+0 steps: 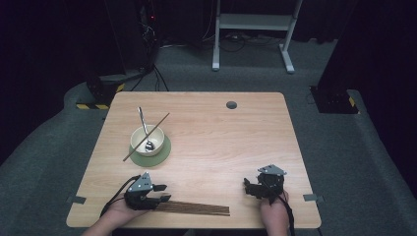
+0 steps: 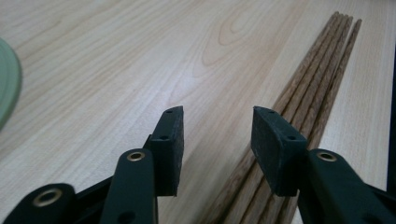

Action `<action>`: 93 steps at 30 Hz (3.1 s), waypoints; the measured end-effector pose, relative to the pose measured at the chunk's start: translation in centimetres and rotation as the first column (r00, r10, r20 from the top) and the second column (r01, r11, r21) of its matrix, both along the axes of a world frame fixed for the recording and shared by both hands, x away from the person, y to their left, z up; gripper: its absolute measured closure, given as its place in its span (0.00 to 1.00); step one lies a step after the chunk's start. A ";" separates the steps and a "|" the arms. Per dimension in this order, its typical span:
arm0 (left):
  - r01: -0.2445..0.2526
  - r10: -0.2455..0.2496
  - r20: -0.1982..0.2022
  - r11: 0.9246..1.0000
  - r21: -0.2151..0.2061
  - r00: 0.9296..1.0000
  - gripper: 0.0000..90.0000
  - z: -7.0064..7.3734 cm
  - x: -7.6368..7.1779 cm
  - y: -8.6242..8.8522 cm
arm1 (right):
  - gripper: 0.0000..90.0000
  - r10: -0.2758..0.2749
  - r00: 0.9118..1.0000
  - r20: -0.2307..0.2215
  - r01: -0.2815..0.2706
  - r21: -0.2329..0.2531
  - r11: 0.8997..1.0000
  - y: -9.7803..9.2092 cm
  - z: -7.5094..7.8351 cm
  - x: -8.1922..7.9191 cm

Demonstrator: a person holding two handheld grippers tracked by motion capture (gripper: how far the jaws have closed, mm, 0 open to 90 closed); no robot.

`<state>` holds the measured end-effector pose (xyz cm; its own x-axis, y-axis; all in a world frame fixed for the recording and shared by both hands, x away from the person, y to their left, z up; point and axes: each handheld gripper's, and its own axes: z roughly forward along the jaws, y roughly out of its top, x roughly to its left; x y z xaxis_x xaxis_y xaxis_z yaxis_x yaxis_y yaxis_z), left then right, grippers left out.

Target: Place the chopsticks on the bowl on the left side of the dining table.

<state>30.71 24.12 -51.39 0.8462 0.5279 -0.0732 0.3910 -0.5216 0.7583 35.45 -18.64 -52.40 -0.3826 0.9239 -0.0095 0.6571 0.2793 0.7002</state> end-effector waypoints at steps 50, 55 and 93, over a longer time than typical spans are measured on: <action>-0.120 0.120 0.011 0.993 0.017 0.993 0.92 -1.0 1.5 1.8 | 0.11 0.003 1.000 0.001 -0.003 0.000 1.000 0.0 0.0 -0.1; -0.141 0.141 0.030 0.990 0.024 0.990 0.82 -1.0 1.4 2.1 | 0.11 0.002 1.000 0.001 -0.002 0.001 1.000 0.0 0.0 -0.1; -0.168 0.182 0.126 0.979 -0.116 0.975 0.93 1.3 0.6 3.1 | 0.11 0.005 1.000 0.001 -0.005 0.000 1.000 0.0 0.0 -0.1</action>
